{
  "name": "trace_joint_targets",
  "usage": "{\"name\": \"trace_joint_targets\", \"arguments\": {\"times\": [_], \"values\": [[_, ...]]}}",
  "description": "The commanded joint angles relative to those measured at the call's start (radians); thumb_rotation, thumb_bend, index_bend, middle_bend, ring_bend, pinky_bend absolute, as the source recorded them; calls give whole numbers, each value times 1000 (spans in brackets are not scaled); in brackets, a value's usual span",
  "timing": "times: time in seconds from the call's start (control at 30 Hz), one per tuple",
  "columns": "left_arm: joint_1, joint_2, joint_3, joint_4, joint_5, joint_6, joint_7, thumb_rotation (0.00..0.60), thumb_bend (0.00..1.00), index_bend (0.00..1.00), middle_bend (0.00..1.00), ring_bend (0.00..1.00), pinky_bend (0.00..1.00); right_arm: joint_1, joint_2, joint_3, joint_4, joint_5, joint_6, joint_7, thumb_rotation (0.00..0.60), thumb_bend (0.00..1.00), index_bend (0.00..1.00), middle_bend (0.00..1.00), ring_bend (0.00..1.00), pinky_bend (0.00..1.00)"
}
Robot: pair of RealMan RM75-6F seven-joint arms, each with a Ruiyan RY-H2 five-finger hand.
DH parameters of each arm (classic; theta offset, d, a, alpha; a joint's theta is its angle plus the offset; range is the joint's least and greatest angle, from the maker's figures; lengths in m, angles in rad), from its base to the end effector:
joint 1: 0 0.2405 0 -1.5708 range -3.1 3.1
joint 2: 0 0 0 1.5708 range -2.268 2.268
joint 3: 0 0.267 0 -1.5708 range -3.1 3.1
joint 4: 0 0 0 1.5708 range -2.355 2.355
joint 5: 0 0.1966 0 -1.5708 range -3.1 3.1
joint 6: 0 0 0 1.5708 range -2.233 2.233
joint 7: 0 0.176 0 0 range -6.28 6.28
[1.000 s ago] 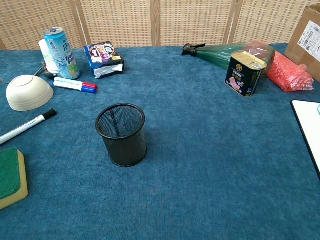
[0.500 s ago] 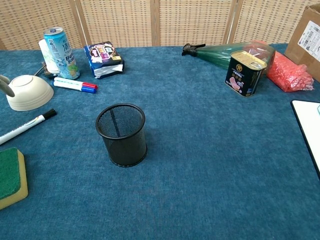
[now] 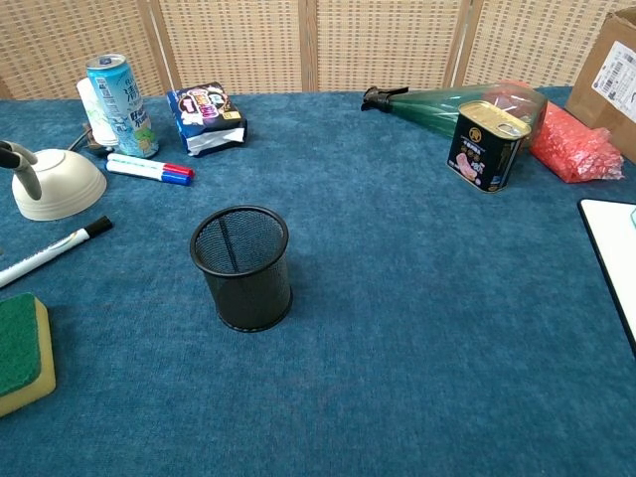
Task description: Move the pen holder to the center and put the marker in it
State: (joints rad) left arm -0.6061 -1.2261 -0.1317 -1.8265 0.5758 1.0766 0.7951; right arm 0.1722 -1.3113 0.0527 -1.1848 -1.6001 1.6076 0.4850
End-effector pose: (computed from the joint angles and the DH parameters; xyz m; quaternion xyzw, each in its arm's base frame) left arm -0.2592 0.3300 0.0762 -0.6854 -0.4488 -0.1439 0.5551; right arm -0.3288 -0.2449 0.1632 0.5695 -0.3799 0.5328 0.4975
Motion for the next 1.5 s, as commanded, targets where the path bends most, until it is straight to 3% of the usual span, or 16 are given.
{"name": "trace_joint_targets", "arguments": {"times": [0.03,0.3,0.47,0.93,1.5], "values": [[-48,-31,22,-13,-55,57,75,600,50,305,0,0,0,0,-1,2,1,0,-1,1,600,0,10,73,115,308],[-117,-127,46,30,-133,154,219,600,50,310,0,0,0,-4,1,7,-5,2,3,10,600,0,10,73,121,308],[-132,-180,71,71,-117,220,275,600,50,308,0,0,0,-7,3,12,-3,7,2,26,600,0,10,74,122,308],[-146,-239,74,158,-138,173,267,600,50,320,0,0,0,-11,2,13,-3,-3,8,23,600,0,9,73,134,309],[-178,-315,75,175,-114,205,313,600,49,318,0,0,0,-12,1,16,-4,-5,4,25,600,0,9,73,138,309]]}}
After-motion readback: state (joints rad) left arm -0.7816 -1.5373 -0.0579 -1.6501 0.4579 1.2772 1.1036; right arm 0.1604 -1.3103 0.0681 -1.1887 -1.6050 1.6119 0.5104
